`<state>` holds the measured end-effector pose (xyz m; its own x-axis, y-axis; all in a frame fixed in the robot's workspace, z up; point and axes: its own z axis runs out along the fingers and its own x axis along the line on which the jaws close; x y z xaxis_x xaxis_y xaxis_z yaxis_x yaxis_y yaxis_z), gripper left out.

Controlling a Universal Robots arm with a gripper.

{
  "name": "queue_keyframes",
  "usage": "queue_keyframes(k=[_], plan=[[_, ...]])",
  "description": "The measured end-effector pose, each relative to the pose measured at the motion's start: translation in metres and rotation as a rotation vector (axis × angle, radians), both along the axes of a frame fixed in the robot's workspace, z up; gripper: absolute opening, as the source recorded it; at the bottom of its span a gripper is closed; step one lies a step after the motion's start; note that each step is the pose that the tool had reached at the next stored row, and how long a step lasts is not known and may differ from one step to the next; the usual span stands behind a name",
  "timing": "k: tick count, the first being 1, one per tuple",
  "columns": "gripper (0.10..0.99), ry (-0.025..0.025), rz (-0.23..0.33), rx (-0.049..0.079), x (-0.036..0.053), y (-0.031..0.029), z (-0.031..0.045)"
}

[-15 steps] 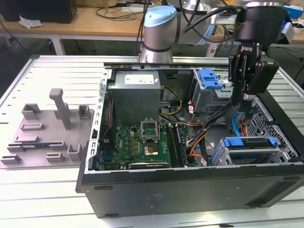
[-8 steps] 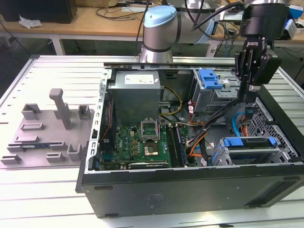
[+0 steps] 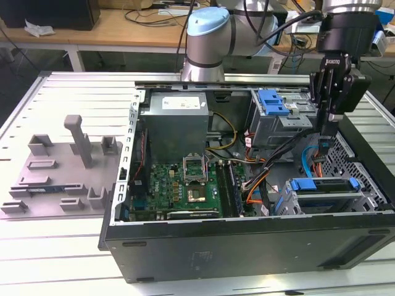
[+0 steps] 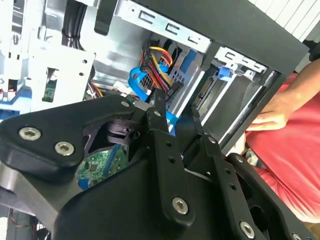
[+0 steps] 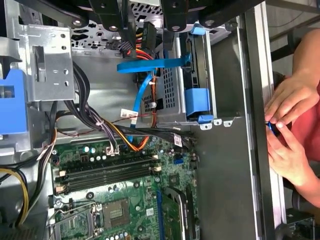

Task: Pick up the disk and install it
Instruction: 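Insert the first disk wire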

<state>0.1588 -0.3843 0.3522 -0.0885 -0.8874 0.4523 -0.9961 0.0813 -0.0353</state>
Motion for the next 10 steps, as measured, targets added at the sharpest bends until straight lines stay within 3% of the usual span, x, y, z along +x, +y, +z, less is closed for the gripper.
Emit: queue_keyframes(k=[3,8,10], plan=[[0.349,-0.0077,-0.003,-0.001,0.0012,-0.0006,-0.0034],[0.349,-0.0299,-0.023,-0.001,0.0012,-0.0011,-0.0065],[0.349,-0.0329,-0.040,-0.002,0.0012,-0.0011,-0.0085]])
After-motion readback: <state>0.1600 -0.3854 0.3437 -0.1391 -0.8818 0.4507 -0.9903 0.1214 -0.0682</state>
